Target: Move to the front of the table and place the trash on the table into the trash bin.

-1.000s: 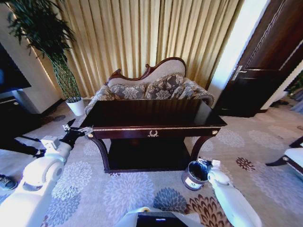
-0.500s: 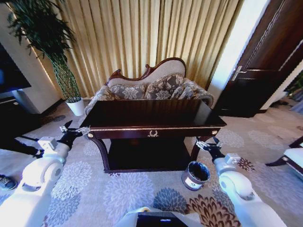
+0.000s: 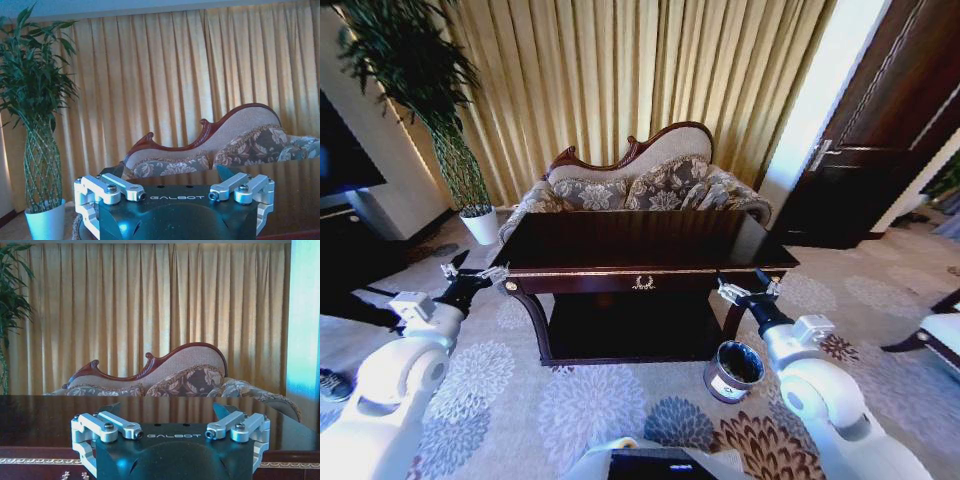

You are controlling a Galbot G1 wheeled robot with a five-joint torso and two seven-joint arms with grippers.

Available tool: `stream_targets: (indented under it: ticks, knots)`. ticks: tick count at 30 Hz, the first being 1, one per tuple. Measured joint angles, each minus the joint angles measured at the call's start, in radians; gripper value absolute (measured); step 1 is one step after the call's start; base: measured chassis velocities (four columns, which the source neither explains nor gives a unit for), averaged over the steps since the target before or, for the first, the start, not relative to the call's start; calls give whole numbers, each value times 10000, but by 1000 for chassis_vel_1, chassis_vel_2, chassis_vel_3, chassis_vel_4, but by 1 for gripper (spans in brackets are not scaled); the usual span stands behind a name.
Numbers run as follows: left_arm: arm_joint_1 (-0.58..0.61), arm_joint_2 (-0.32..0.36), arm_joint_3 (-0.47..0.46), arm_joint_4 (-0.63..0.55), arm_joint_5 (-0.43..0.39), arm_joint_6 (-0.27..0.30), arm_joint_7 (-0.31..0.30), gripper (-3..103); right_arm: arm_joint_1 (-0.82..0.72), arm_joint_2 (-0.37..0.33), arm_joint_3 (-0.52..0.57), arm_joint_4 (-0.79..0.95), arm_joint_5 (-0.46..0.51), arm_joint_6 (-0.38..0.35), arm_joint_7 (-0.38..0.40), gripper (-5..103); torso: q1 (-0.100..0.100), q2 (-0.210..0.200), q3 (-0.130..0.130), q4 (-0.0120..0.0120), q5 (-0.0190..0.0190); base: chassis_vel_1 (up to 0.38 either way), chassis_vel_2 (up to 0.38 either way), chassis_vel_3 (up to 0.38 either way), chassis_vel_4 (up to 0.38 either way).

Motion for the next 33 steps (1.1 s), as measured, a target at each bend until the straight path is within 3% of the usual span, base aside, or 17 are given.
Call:
stream_targets:
  ticks: [33]
  knots:
    - [207,113,-150,-363,-31,117,24,100,-556,272,155,400,-181,-39,23,100,-2,0,-1,1,1,158,-165,-165,162]
